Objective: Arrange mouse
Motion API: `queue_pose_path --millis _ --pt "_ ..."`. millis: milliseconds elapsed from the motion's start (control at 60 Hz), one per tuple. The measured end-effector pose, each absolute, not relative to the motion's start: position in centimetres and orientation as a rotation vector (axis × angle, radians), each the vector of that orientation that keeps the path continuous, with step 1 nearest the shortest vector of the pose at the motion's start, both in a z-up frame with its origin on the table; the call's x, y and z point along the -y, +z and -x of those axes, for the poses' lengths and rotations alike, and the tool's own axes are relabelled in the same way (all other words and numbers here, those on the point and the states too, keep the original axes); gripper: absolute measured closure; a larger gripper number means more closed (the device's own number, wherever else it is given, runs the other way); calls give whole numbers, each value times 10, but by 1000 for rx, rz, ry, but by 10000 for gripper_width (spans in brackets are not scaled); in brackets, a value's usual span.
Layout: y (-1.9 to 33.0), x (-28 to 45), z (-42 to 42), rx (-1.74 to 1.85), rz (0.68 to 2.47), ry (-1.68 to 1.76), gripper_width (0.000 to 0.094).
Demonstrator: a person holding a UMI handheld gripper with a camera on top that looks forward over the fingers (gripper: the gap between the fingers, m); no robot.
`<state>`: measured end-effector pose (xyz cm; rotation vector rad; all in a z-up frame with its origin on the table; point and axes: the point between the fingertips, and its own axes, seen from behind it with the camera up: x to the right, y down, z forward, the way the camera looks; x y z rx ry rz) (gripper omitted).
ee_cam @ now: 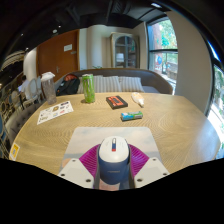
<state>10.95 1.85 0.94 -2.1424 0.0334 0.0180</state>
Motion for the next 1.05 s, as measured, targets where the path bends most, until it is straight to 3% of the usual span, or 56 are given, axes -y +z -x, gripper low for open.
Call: queue_pose_path --millis 83,350,550,1050 --pt "-3 -17 -111 -26 2168 -7 533" --pt "-7 -19 -112 -79 2168 38 375" --pt "-3 16 -113 -61 2195 -14 113" --pt "16 145 -59 -43 2179 44 102"
